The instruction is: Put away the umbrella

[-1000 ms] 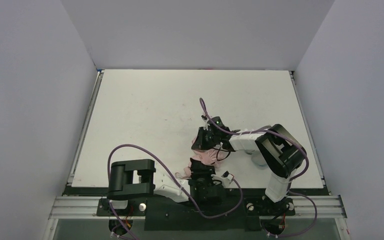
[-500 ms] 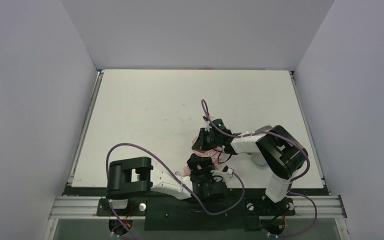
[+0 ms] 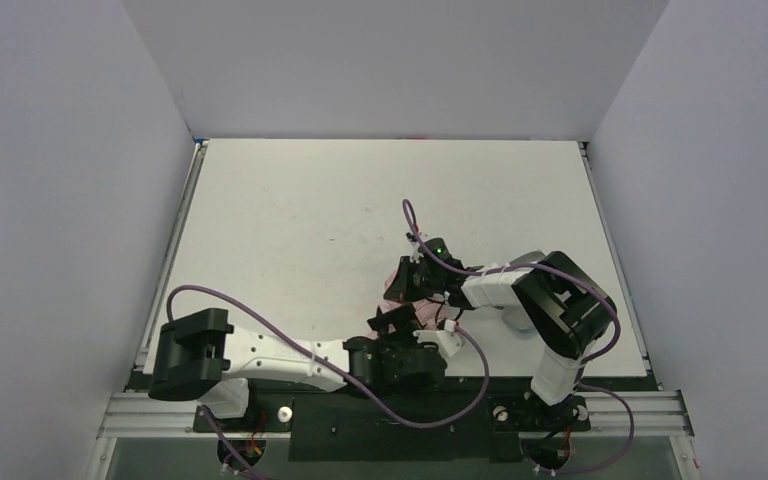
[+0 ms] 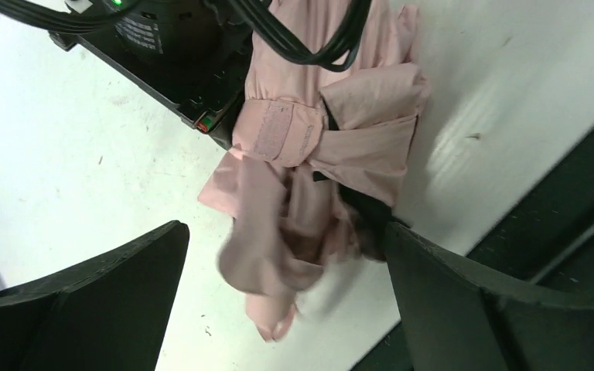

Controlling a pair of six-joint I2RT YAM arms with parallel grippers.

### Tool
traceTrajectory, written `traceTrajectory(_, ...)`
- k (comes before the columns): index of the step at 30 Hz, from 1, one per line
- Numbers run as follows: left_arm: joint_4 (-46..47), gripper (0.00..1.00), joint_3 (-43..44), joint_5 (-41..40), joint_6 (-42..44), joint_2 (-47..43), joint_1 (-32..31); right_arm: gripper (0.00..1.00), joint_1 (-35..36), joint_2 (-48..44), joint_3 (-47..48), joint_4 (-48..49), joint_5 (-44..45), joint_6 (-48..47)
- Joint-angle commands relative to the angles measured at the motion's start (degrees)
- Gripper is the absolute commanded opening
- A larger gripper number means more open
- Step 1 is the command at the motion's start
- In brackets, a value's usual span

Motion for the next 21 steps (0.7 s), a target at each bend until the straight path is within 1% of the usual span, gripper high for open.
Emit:
traceTrajectory(1,-2.8,0.97,-0.5,7.0,-2.6,-6.2,0.1,0.00,0.7,-0.6,0.1,-4.9,3.5,-1.3)
traceTrajectory(6,-4.9,0.97,-1.4,8.6,-5.5,-11.7,0.7,0.00,0.8,-0.4,0.5,-5.3,3.7,-1.4)
traceTrajectory(7,-4.7,0.97,-1.5,10.4,-6.0,-12.6,1.1,0.00,0.8,-0.3,0.5,-5.3,3.7,-1.4)
traceTrajectory(10,-3.8,0.97,-2.4,15.1,-8.0,-17.6,4.7,0.00,1.0,-0.3,0.6,-5.5,3.9,-1.4)
traceTrajectory(13,-2.0,0.97,-4.1,20.6,-8.2,-21.5,8.3,0.00,1.2,-0.3,0.8,-5.5,3.9,-1.4)
traceTrajectory(14,-1.6,0.97,-5.2,21.7,-7.8,-23.2,10.0,0.00,1.3,-0.3,0.9,-5.6,4.1,-1.4)
traceTrajectory(18,-0.6,0.97,-7.2,24.7,-6.2,-26.7,13.7,0.00,1.6,-0.4,1.1,-6.0,4.3,-1.5)
traceTrajectory(20,0.3,0.97,-8.4,27.9,-4.7,-27.5,16.1,0.00,1.6,-0.3,1.3,-6.1,4.3,-1.5)
traceTrajectory(21,1.0,0.97,-8.9,32.8,-4.3,-27.4,18.9,0.00,1.7,-0.3,1.4,-6.3,4.3,-1.5)
